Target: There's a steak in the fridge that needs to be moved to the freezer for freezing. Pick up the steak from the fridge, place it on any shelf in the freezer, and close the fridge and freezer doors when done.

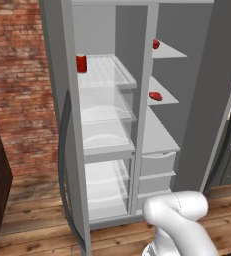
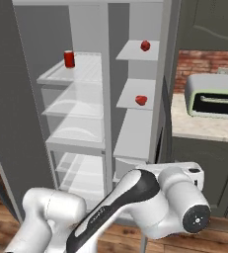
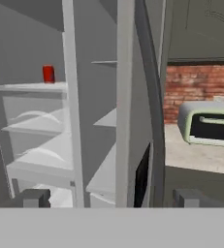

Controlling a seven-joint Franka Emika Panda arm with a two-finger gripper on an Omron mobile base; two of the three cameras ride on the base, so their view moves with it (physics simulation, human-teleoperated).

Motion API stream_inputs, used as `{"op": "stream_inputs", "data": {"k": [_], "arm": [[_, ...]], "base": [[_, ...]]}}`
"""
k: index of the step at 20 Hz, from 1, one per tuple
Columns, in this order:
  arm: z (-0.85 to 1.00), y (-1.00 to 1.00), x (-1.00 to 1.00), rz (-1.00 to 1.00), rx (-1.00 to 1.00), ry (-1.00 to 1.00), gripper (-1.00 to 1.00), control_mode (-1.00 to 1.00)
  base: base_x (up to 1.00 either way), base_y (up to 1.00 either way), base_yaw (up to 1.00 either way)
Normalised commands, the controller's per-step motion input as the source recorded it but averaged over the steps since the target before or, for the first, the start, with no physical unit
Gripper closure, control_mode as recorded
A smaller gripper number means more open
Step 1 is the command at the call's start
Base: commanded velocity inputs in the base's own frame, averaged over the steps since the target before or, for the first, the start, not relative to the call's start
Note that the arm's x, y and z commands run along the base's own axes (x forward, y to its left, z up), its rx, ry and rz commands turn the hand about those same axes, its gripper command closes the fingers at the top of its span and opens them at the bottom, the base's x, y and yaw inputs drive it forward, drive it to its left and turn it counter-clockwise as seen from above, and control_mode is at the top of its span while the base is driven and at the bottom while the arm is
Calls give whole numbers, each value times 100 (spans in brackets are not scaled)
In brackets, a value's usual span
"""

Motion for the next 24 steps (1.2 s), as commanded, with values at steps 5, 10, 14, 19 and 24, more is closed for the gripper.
{"op": "stream_inputs", "data": {"k": [5,10,14,19,24], "arm": [[-40,-26,57,1,0,-3,-100,-100],[-37,-36,66,0,0,-1,-100,-100],[-34,-41,69,0,0,0,-100,-100],[-29,-44,62,0,0,0,-100,-100],[-34,-42,56,0,0,0,-100,-100]], "base": [[0,0,0],[0,0,0],[0,0,0],[0,0,0],[0,0,0]]}}
